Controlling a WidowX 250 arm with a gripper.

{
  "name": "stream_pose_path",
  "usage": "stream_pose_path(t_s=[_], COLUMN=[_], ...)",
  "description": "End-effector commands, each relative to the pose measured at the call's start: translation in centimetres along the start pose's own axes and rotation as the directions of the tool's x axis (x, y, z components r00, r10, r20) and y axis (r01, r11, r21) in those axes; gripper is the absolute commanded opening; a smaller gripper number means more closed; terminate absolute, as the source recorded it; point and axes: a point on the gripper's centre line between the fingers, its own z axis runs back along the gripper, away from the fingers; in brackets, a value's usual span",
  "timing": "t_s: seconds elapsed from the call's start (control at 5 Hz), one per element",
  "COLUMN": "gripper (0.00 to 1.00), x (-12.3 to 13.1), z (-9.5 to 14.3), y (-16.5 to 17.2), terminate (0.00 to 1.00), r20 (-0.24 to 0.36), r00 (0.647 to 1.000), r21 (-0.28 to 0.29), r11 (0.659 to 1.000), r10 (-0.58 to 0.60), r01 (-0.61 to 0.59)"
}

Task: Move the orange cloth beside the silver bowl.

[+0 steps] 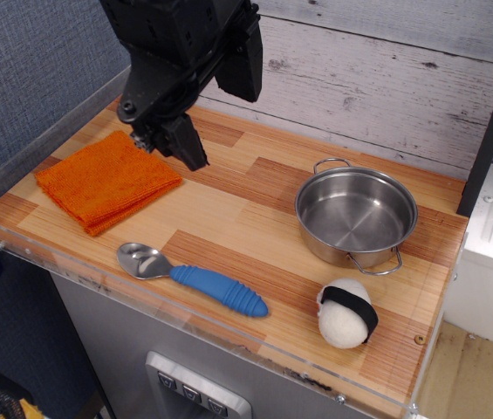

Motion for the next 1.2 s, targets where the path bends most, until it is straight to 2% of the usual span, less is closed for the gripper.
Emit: stream_pose_path(t_s=[0.0,0.2,0.4,0.6,0.8,1.0], gripper=[1.00,1.00,1.00,1.00,1.00,1.00], x=[0.0,4.3,8.9,12.0,14.4,16.1], z=[0.0,-0.3,-1.1,-2.7,-4.9,-6.8], y=[0.0,-0.8,-1.1,-0.5,0.0,-0.1], terminate=[0.00,0.00,0.00,0.00,0.00,0.00], r20=[0.000,0.007,0.041,0.043,0.046,0.058], r00=[1.000,0.999,0.995,0.987,0.978,0.973], r21=[0.000,0.018,0.036,0.056,0.085,0.091], r11=[1.000,0.999,0.995,0.986,0.974,0.970], r10=[0.000,0.050,0.089,0.156,0.205,0.222], r01=[0.000,-0.050,-0.090,-0.158,-0.209,-0.227])
